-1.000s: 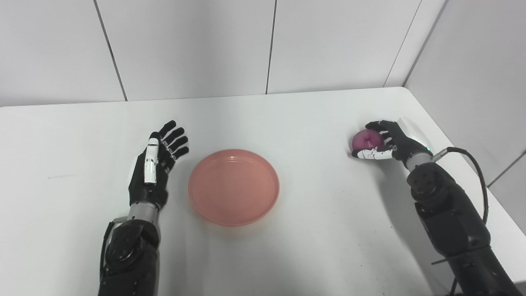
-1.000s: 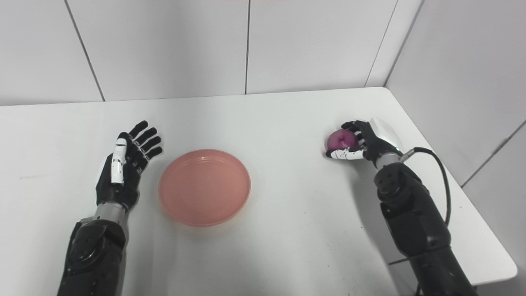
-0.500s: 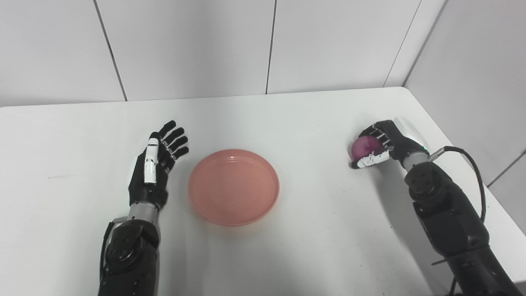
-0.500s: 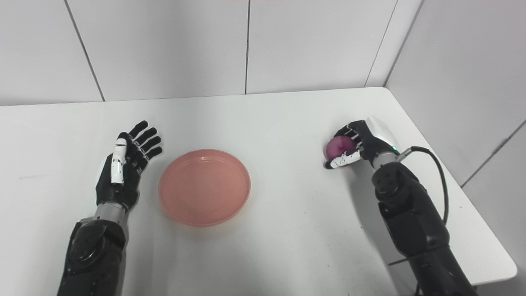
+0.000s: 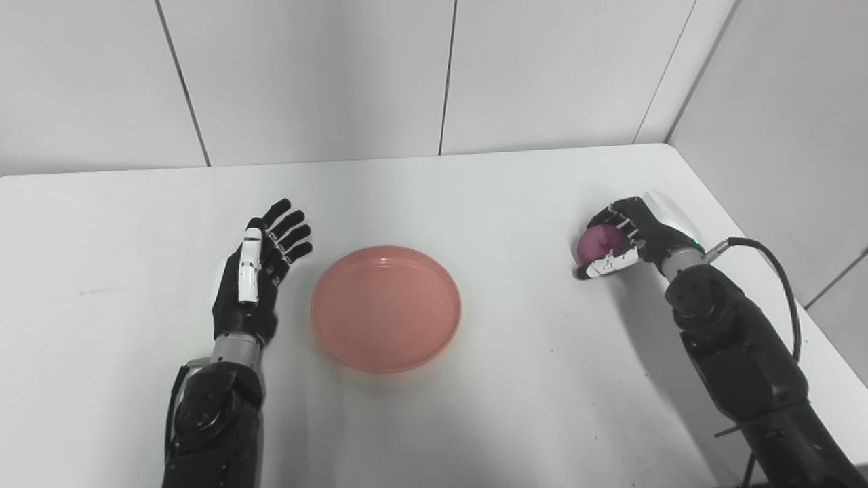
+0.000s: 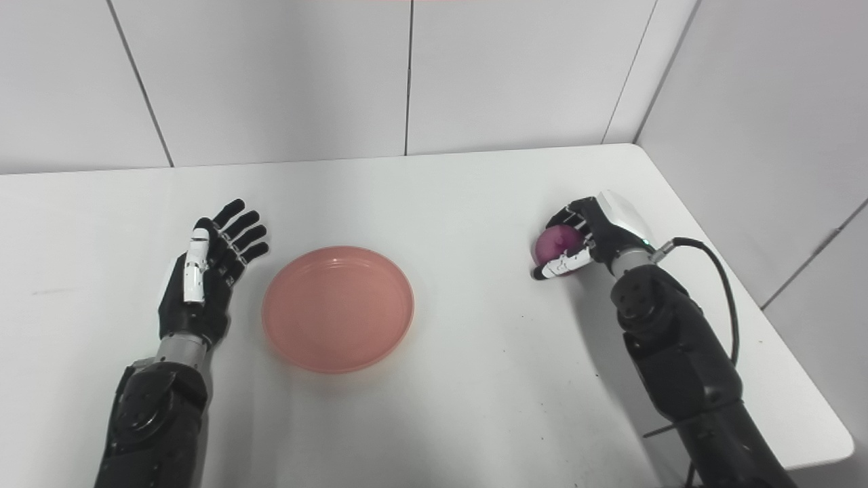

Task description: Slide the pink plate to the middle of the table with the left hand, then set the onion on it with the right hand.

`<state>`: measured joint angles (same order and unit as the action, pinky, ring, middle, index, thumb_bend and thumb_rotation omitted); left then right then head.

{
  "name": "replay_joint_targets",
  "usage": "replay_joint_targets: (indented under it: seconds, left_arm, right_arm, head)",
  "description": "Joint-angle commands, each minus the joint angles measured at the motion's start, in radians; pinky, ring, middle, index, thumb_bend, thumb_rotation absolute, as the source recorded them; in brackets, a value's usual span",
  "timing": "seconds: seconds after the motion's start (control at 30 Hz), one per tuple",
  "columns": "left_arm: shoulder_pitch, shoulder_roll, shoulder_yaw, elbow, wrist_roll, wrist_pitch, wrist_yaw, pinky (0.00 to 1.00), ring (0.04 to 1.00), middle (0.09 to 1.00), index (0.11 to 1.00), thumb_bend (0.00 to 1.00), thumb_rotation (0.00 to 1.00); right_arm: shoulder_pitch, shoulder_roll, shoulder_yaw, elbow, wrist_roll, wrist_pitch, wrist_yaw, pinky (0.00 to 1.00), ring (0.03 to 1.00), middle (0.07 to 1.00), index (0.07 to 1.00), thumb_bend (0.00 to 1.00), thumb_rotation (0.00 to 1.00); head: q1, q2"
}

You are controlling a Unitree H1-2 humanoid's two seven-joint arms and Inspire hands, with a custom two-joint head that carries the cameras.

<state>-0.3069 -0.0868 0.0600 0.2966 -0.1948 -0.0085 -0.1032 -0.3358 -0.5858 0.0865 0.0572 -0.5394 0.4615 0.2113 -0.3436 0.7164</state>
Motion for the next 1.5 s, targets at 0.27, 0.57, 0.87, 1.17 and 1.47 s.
replay_joint_targets:
  seconds: [0.27,0.57,0.87,1.17,1.47]
  left_arm:
    - [0.013,0.002,0.001,0.035,-0.004,0.028,0.005,0.78,0.804,0.810,0.795,0.39,1.00]
    - [0.017,-0.006,0.001,0.008,0.001,0.055,0.017,0.77,0.802,0.810,0.795,0.38,1.00]
    - [0.017,-0.013,0.003,0.013,-0.002,0.054,0.020,0.77,0.804,0.813,0.795,0.39,1.00]
    - [0.023,-0.022,-0.005,0.008,0.011,0.045,0.029,0.77,0.792,0.799,0.785,0.39,1.00]
    - [0.028,-0.028,-0.014,0.000,0.009,0.044,0.027,0.78,0.801,0.807,0.789,0.38,1.00]
  right_arm:
    - [-0.024,-0.032,-0.034,-0.136,-0.035,0.004,0.022,0.45,0.516,0.566,0.487,0.52,0.13]
    - [-0.028,-0.031,-0.037,-0.215,-0.045,-0.036,0.006,0.47,0.510,0.557,0.486,0.52,0.13]
    - [-0.049,-0.016,-0.025,-0.280,-0.062,-0.039,0.011,0.45,0.499,0.551,0.487,0.52,0.13]
    - [-0.076,0.020,0.011,-0.336,-0.086,-0.054,0.021,0.46,0.502,0.550,0.486,0.52,0.13]
    - [-0.114,0.085,0.078,-0.369,-0.160,-0.039,0.060,0.42,0.468,0.530,0.486,0.52,0.13]
  head:
    - [0.003,-0.001]
    - [0.007,-0.001]
    - [0.014,-0.003]
    - [0.028,-0.007]
    - [0.051,-0.009]
